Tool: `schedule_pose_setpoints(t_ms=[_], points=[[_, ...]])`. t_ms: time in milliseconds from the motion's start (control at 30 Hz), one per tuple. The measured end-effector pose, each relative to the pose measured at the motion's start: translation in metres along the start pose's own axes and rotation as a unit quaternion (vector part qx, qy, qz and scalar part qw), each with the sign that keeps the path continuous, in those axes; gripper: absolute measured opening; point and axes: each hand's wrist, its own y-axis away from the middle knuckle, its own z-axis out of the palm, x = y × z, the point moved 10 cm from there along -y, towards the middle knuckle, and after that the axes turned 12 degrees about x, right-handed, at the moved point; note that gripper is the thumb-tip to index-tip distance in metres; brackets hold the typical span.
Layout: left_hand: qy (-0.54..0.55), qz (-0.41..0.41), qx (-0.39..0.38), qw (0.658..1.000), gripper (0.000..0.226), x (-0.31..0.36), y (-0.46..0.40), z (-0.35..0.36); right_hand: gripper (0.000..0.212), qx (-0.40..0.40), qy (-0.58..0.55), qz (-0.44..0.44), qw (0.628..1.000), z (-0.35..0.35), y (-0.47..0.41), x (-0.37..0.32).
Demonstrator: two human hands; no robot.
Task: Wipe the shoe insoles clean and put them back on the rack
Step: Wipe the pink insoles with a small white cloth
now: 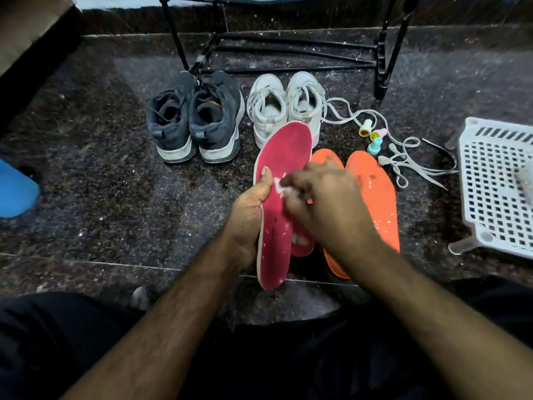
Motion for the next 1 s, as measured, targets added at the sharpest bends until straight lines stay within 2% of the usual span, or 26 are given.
schedule_pose_setpoints(t_ms=[100, 200, 267, 333, 400, 467, 567, 667, 767, 867, 1000], points=[[0.030, -0.011, 0.000, 0.999, 0.064, -0.002, -0.002, 0.000, 0.023, -0.041, -0.025, -0.023, 0.999, 0.007, 0.013, -0.008], [-0.040, 0.024, -0.004, 0.999, 0.060, 0.001, -0.001, 0.003, 0.021, 0.039, 0.024, 0.034, 0.998, -0.014, -0.015, 0.032], [-0.053, 0.027, -0.001, 0.998, 0.057, 0.003, 0.000, 0.003, 0.019, 0.070, 0.011, 0.073, 0.995, -0.021, -0.024, 0.045], [-0.036, 0.002, 0.001, 0.999, 0.059, 0.000, 0.000, 0.002, 0.017, 0.041, -0.016, 0.059, 0.997, -0.010, -0.014, 0.026], [0.020, -0.024, 0.013, 0.999, 0.060, -0.003, -0.001, -0.001, 0.018, -0.012, -0.032, 0.005, 0.999, 0.006, 0.007, -0.006], [0.005, -0.019, 0.016, 1.000, 0.061, -0.004, -0.004, -0.004, 0.022, -0.027, -0.011, -0.022, 0.999, 0.009, 0.008, -0.008], [-0.060, 0.012, -0.001, 0.998, 0.061, -0.002, -0.001, 0.002, 0.024, 0.030, 0.035, 0.037, 0.998, -0.008, -0.017, 0.031], [-0.044, -0.002, 0.010, 0.999, 0.061, -0.004, -0.002, -0.001, 0.020, 0.052, 0.037, 0.041, 0.997, -0.013, -0.016, 0.026], [0.010, -0.025, 0.046, 0.999, 0.067, -0.004, -0.005, -0.010, 0.018, 0.002, -0.018, -0.007, 1.000, 0.004, 0.016, -0.022], [0.012, -0.017, 0.033, 0.999, 0.071, -0.001, -0.005, -0.007, 0.016, -0.040, -0.064, -0.021, 0.997, 0.011, 0.024, -0.025], [-0.058, -0.010, 0.010, 0.998, 0.060, -0.010, -0.003, -0.002, 0.014, 0.070, -0.020, 0.051, 0.996, -0.013, -0.017, 0.034]])
